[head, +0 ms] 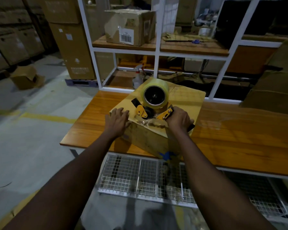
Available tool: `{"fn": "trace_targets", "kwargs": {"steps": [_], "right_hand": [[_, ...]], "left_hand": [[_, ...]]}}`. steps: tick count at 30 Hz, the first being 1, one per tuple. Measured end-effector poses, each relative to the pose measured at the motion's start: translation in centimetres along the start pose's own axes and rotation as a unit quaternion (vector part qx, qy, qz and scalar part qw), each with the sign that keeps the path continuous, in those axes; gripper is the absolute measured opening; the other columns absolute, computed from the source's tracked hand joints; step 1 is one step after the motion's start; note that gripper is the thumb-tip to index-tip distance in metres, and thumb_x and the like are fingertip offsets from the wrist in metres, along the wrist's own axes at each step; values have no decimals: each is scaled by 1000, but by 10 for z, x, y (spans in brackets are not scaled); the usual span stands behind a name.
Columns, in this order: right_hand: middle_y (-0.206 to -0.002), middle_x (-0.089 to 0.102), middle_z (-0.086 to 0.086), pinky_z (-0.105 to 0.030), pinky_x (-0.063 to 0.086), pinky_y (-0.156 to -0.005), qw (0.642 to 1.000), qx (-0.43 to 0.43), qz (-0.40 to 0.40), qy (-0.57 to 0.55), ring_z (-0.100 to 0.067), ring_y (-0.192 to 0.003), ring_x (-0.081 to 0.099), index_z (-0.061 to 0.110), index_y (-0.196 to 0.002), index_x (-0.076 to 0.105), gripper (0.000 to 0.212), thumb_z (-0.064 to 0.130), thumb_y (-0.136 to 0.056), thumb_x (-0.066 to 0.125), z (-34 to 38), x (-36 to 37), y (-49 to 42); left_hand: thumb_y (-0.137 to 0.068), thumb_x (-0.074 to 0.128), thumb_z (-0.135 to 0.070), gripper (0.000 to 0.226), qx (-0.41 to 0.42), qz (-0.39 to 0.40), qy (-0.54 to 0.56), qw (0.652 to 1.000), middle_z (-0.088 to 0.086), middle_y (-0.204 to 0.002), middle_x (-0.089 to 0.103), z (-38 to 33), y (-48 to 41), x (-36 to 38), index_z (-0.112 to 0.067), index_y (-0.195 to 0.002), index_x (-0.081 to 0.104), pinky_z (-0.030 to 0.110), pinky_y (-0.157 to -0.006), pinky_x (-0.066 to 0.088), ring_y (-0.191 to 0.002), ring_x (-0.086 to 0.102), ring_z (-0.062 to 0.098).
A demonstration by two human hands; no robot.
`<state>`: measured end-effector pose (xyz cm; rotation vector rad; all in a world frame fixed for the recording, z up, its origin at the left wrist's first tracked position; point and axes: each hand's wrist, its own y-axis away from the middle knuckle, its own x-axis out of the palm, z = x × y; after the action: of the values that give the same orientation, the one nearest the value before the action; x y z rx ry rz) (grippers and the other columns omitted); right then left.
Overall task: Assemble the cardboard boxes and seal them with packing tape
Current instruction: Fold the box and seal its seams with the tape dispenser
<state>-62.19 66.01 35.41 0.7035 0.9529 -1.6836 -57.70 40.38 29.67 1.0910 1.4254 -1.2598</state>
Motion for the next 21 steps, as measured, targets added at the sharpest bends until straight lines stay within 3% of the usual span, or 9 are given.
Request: {"fn": "trace_targets", "kwargs": {"steps": [5,9,16,21], "right_hand": [[-104,65,-5,-45,37,-86,998,19,58,-18,-34,-104,54,25,-94,62,16,36,-86,71,17,7,3],[-111,63,-7,-44,36,-85,999,-17,28,3,-36,-109,53,19,-105,62,18,29,-90,66,32,13,7],[-108,63,-5,-44,31,-86,992,-35,-74,96,-35,-106,47,19,-110,57,22,24,-89,64,50,24,23],[-113,59,-6,-45,30,-85,988,-20,-59,144,-35,-108,46,20,-112,54,27,27,-89,66,56,31,26]], "left_hand": [[-98,35,-61,59,15,62,-38,997,9,-158,26,31,-18,-14,-31,-149,29,60,-105,32,-141,27,35],[-95,37,-66,61,33,76,-13,996,7,-156,27,46,-28,-11,-34,-147,32,58,-102,35,-136,32,37],[-89,48,-67,52,48,2,63,997,10,-135,43,49,-27,6,-28,-123,48,46,-86,46,-113,47,36],[-86,47,-72,53,23,-58,82,995,7,-124,46,43,-15,19,-30,-116,53,44,-84,41,-105,46,33]]}}
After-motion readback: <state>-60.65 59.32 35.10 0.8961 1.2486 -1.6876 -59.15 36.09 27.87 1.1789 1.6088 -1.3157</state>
